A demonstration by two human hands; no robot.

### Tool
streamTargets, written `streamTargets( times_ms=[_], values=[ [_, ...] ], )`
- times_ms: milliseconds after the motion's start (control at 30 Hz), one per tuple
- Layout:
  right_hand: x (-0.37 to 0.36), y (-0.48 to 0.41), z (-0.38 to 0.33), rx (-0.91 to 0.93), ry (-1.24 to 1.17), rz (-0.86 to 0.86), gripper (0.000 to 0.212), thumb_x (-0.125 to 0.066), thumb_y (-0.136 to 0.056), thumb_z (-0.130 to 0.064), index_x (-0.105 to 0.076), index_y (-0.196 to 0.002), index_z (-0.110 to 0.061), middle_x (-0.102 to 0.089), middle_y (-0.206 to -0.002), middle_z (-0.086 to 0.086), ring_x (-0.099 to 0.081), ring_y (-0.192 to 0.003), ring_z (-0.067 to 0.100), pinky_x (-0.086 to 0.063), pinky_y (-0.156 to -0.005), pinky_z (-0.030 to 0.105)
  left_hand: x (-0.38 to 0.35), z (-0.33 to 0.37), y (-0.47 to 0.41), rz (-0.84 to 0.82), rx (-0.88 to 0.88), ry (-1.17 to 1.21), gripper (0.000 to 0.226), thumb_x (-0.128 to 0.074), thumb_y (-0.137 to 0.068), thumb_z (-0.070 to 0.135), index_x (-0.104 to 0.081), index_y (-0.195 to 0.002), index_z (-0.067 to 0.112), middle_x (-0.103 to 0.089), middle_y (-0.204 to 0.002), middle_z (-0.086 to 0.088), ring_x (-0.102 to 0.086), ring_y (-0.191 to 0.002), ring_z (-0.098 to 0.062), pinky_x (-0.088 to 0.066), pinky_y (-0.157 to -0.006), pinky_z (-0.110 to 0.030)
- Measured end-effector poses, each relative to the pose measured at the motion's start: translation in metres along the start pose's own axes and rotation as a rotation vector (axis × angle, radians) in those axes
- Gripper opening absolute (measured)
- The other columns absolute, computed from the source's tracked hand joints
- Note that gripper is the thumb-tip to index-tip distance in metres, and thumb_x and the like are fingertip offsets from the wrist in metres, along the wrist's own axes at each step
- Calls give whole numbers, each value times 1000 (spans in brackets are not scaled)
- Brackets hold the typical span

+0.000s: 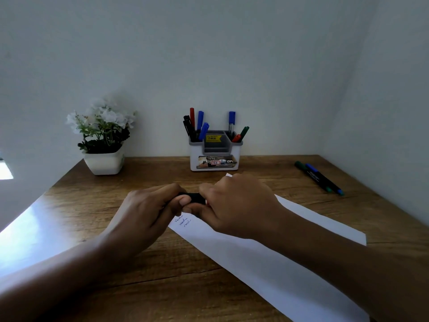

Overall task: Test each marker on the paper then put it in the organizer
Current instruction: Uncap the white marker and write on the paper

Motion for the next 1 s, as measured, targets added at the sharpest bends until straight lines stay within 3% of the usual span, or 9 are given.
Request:
streamTargets(
  times_ms=[133,233,367,433,533,733,800,933,1000],
  values=[
    [-1,0,12,-80,0,21,61,-20,-90,-65,-62,-83,-21,-43,-54,-8,-41,-47,6,-35,-48,20,6,-5,-2,36,53,43,21,-40,-94,44,-50,-75,39,-55,-61,20,-56,-54,-1,-34,-47,-8],
    [1,-1,36,-157,30,28,67,-8,-84,-69,-54,-70,-23,-42,-52,-7,-44,-49,6,-43,-56,23,9,-17,-2,77,162,132,34,-41,-90,49,-55,-66,30,-61,-62,14,-58,-50,-9,-40,-45,-18],
    [-12,2,56,-216,-75,-89,60,-16,-86,-69,-51,-99,-22,-56,-68,-4,-49,-59,6,-37,-56,24,0,-29,1,33,259,134,40,-36,-89,58,-59,-73,29,-65,-73,14,-62,-60,-9,-42,-48,-17],
    [-17,3,68,-275,-288,-125,40,-26,-97,-52,-36,-124,-24,-63,-85,3,-55,-68,12,-40,-60,27,-2,-40,5,7,327,91,43,-33,-88,63,-61,-78,32,-66,-76,19,-63,-66,-6,-45,-53,-22],
    [-17,5,88,-384,-728,-106,30,-34,-101,-25,-24,-128,-34,-60,-86,11,-51,-64,16,-42,-54,28,-4,-54,8,-43,404,43,40,-35,-85,69,-61,-87,38,-70,-80,16,-65,-75,-7,-53,-64,-38],
    [-21,7,96,-339,-1802,-65,10,-48,-94,-17,-52,-103,-18,-66,-85,9,-62,-62,17,-51,-45,26,-11,-58,8,-144,491,36,31,-49,-82,56,-62,-104,40,-68,-100,23,-60,-94,0,-50,-77,-30],
    [-21,6,94,-262,-2110,-49,23,-54,-83,-23,-66,-102,-16,-70,-91,13,-67,-66,21,-55,-46,29,-15,-61,9,-188,503,36,26,-54,-83,51,-61,-107,41,-66,-107,25,-57,-103,3,-47,-80,-26],
    [-37,3,95,-356,-1996,125,27,-50,-78,-8,-58,-103,-17,-66,-71,6,-61,-54,14,-49,-40,22,-18,-63,8,-228,497,20,24,-59,-85,44,-59,-109,41,-64,-112,25,-55,-107,4,-46,-81,-23],
    [-45,-1,90,-398,-1783,141,18,-60,-78,-19,-54,-95,-19,-52,-59,1,-47,-45,9,-38,-36,18,-20,-64,8,-262,498,0,25,-59,-86,43,-58,-111,40,-64,-114,23,-56,-107,3,-49,-85,-26]
  ],
)
Point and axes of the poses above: each hand's wrist, its own y-axis away from the middle knuckle, its own x-axis out of the back of the hand, z = x × y, the point moved 7 cm from there along -y, towards the middle knuckle
